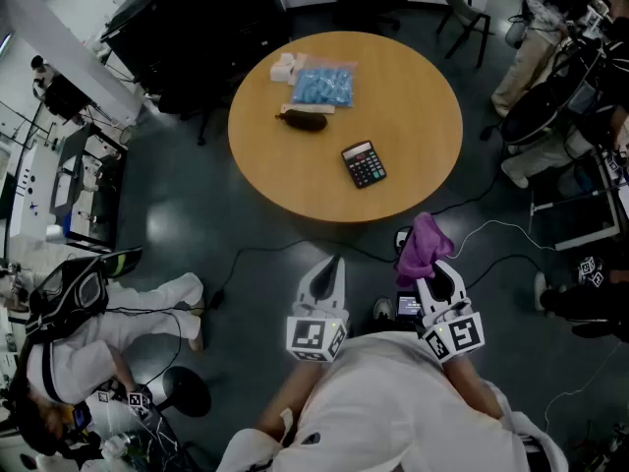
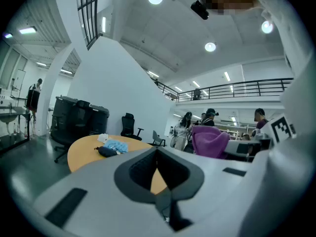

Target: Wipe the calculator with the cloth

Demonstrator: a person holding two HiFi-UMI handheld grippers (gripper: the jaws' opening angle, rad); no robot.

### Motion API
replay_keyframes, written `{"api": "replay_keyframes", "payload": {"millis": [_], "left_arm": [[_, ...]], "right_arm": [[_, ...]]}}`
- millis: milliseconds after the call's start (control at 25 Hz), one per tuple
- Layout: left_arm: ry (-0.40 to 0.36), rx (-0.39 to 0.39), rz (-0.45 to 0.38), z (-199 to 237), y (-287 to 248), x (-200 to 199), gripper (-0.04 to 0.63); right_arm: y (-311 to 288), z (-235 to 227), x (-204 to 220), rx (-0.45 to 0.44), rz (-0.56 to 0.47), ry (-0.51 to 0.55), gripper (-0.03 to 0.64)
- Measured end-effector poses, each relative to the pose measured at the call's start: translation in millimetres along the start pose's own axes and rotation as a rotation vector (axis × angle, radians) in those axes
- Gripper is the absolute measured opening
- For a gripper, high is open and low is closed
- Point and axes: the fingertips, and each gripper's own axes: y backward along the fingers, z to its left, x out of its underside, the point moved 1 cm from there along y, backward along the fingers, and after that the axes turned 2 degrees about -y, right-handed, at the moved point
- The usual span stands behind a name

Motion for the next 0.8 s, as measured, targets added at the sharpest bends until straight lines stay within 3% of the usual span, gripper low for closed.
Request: {"api": "replay_keyframes", "payload": {"millis": [800], "left_arm": [[-0.007, -0.044, 0.066, -22, -43, 19, 0.008]], "right_arm": [[-9, -58, -3, -0.085, -0.003, -0.039, 0.087]]}}
